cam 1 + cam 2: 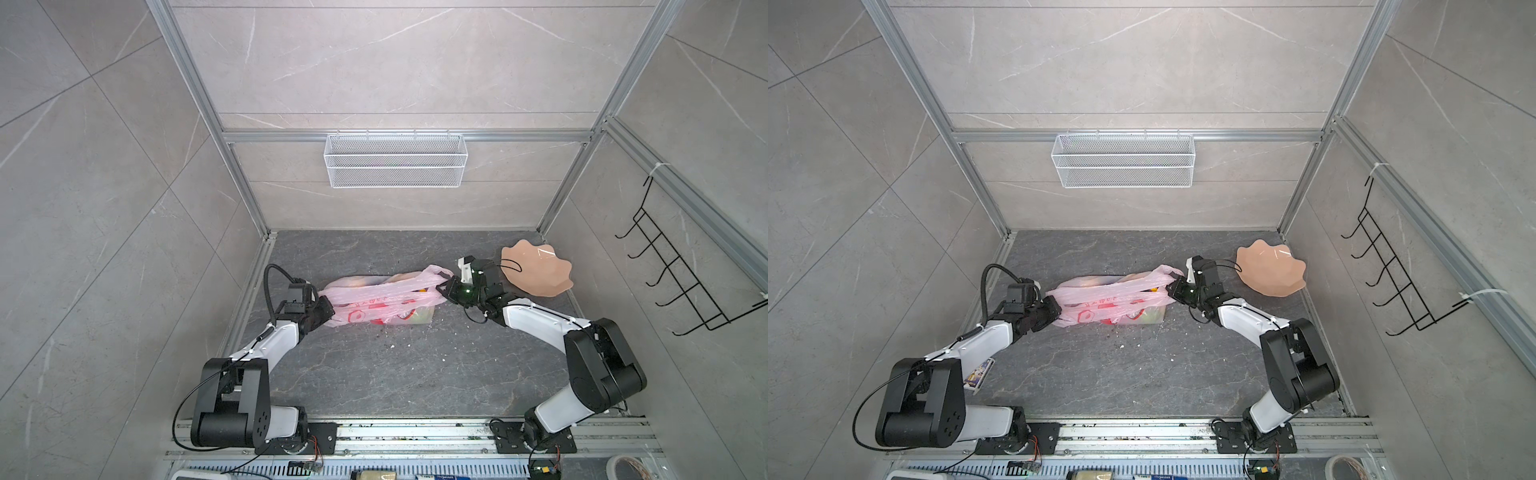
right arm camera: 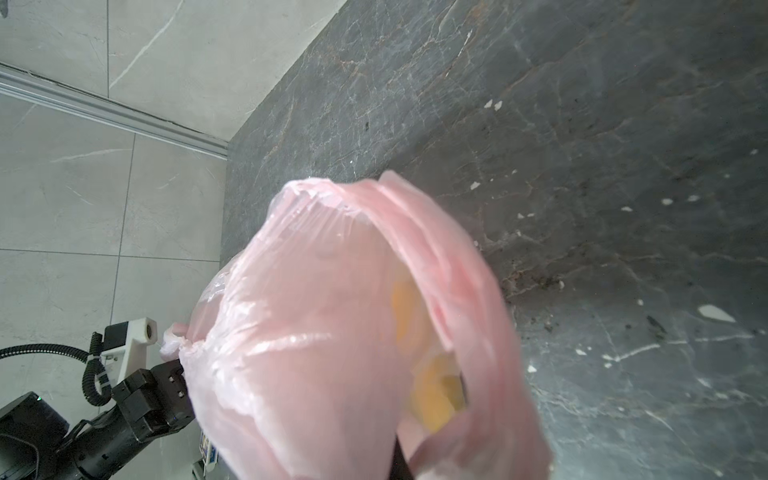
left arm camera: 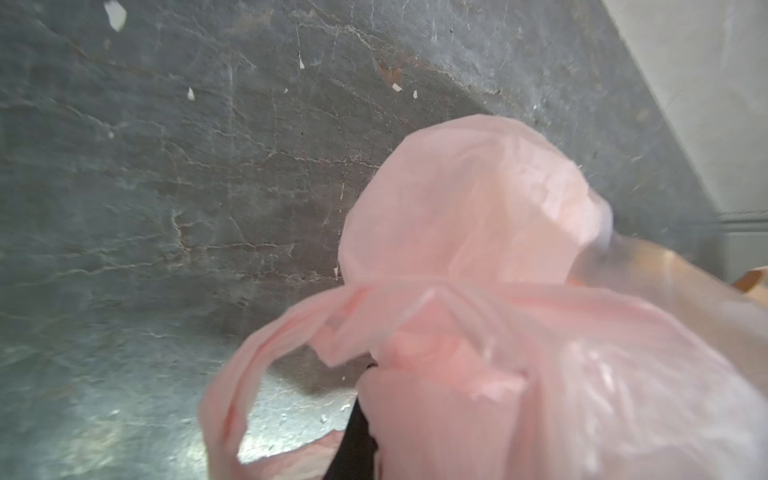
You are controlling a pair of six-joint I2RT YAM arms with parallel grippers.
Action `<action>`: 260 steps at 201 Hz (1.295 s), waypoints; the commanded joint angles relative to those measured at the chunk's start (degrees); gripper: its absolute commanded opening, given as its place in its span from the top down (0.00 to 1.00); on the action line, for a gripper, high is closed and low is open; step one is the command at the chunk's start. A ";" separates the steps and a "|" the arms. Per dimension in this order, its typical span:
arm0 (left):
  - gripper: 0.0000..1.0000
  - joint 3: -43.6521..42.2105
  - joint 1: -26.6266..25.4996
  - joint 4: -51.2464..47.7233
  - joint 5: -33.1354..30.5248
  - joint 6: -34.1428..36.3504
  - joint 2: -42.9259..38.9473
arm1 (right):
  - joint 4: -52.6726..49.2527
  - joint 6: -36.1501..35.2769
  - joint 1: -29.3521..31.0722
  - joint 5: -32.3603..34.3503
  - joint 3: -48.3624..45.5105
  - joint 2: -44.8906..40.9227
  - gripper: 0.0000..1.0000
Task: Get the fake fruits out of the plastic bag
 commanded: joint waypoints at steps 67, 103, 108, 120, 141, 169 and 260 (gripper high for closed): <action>0.23 10.08 -20.91 -20.16 -38.93 6.32 -5.36 | -20.12 -11.18 -0.25 7.09 13.22 2.92 1.00; 0.22 12.08 -28.94 -20.53 -48.18 10.06 -7.50 | -24.77 -14.26 -0.34 9.11 17.95 4.91 1.00; 0.21 12.12 -29.72 -19.90 -48.30 10.81 -7.72 | -25.16 -14.66 -0.28 9.30 18.52 5.25 1.00; 0.20 12.46 -30.08 -19.07 -47.74 12.26 -7.38 | -26.20 -15.50 -0.33 9.55 19.97 5.99 1.00; 0.14 14.14 -30.02 -17.93 -47.76 15.64 -3.54 | -26.52 -15.98 -0.30 9.72 20.81 6.51 1.00; 0.11 19.76 -29.93 -20.21 -47.16 20.83 5.73 | -26.64 -16.09 -0.22 9.63 21.12 6.65 1.00; 0.19 24.68 -20.67 -18.16 -39.19 22.10 17.01 | -27.21 -17.80 -0.43 10.51 22.07 8.02 1.00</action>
